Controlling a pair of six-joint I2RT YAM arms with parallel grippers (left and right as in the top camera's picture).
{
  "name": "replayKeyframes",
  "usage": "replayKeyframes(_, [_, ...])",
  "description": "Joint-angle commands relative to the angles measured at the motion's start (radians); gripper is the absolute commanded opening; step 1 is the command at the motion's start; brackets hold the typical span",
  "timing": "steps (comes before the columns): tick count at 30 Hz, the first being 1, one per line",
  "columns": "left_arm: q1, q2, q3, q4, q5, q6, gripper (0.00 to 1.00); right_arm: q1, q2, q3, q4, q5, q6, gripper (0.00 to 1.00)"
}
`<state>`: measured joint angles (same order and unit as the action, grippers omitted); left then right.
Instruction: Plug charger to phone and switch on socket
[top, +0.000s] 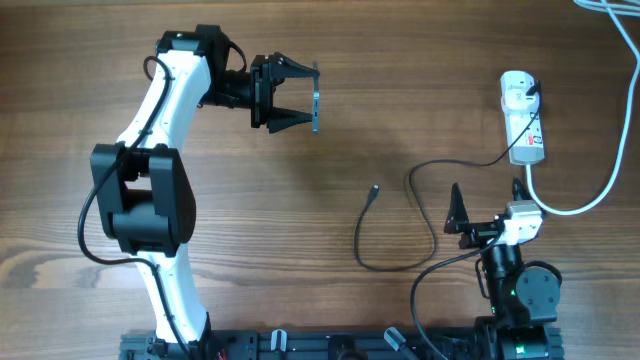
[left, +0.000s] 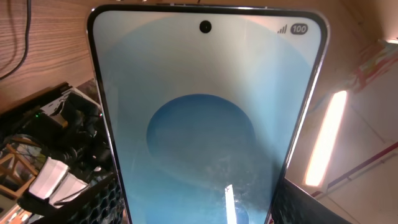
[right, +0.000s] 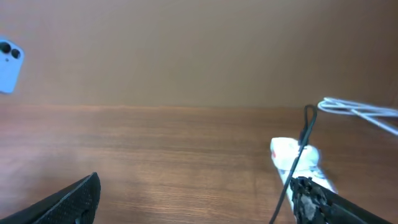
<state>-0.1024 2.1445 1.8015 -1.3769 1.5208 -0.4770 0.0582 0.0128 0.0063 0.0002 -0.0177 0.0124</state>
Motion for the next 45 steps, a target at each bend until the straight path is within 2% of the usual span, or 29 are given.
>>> replayKeyframes(1, [0.006,-0.036,-0.002,-0.005,0.056,-0.002,0.72,0.005,-0.002,-0.001,0.020,-0.235,0.560,1.00])
replayKeyframes(3, [0.006,-0.036,-0.002,-0.005,0.056,-0.002,0.72,0.005,-0.002,-0.001,0.028,-0.324,1.025,1.00])
replayKeyframes(4, [0.006,-0.036,-0.002,-0.005,0.056,-0.002,0.72,0.005,-0.002,-0.001,0.029,-0.341,1.199,1.00])
replayKeyframes(5, [0.006,-0.036,-0.002,-0.005,0.056,-0.002,0.72,0.005,-0.002,-0.001,0.084,-0.404,1.290,1.00])
replayKeyframes(9, [0.006,-0.036,-0.002,-0.004,0.056,-0.002,0.72,0.004,-0.002,0.016,0.391,-0.542,1.237,1.00])
replayKeyframes(10, [0.006,-0.036,-0.002,-0.004,0.056,-0.002,0.72,0.004,-0.001,0.034,0.385,-0.552,1.213,1.00])
replayKeyframes(11, [0.006,-0.036,-0.002,-0.004,0.056,-0.002,0.72,0.004,0.011,0.097,0.331,-0.567,1.126,1.00])
replayKeyframes(13, [0.006,-0.036,-0.002,-0.005,0.056,-0.002,0.72,0.004,0.051,0.206,0.191,-0.570,0.988,1.00])
replayKeyframes(15, [0.006,-0.036,-0.002,-0.005,0.056,-0.002,0.72,0.004,0.165,0.393,-0.015,-0.567,0.779,1.00])
replayKeyframes(18, [0.006,-0.036,-0.002,-0.004,0.056,-0.002,0.72,0.004,0.442,0.715,-0.462,-0.446,0.544,1.00])
replayKeyframes(19, [0.006,-0.036,-0.002,-0.005,0.056,-0.002,0.72,0.004,0.540,0.802,-0.584,-0.446,0.454,1.00])
replayKeyframes(20, [0.006,-0.036,-0.002,-0.004,0.056,-0.002,0.72,0.004,0.713,0.934,-0.762,-0.550,0.373,1.00])
replayKeyframes(23, [0.006,-0.036,-0.002,-0.004,0.056,-0.002,0.72,0.005,0.859,0.967,-0.824,-0.705,0.412,1.00])
replayKeyframes(25, [0.006,-0.036,-0.002,-0.005,0.056,-0.002,0.72,0.024,0.960,0.970,-0.836,-0.834,0.290,0.99])
replayKeyframes(26, [0.006,-0.036,-0.002,-0.005,0.056,-0.002,0.72,0.059,0.988,0.975,-0.868,-0.772,0.270,0.99])
replayKeyframes(27, [0.006,-0.036,-0.002,-0.005,0.056,-0.002,0.72,0.126,1.010,0.991,-0.924,-0.615,0.281,0.99])
replayKeyframes(30, [0.006,-0.036,-0.002,-0.005,0.056,-0.002,0.72,0.314,1.049,1.078,-1.049,-0.244,0.381,0.99])
replayKeyframes(32, [0.006,-0.036,-0.002,-0.005,0.056,-0.002,0.73,0.513,1.145,1.271,-1.204,0.032,0.497,0.99])
replayKeyframes(33, [0.006,-0.036,-0.002,-0.005,0.056,-0.002,0.73,0.568,1.213,1.373,-1.273,0.091,0.518,0.99])
replayKeyframes(36, [0.006,-0.036,-0.002,-0.005,0.056,-0.002,0.73,0.657,1.376,1.597,-1.362,0.198,0.563,0.99])
replayKeyframes(40, [0.006,-0.036,-0.002,-0.005,0.056,-0.002,0.73,0.760,1.522,1.823,-1.295,0.207,0.533,0.92])
replayKeyframes(41, [0.006,-0.036,-0.002,-0.005,0.056,-0.002,0.73,0.775,1.540,1.846,-1.266,0.217,0.533,0.88])
replayKeyframes(45, [0.005,-0.036,-0.002,-0.005,0.056,-0.002,0.73,0.793,1.632,1.856,-1.114,0.281,0.571,0.87])
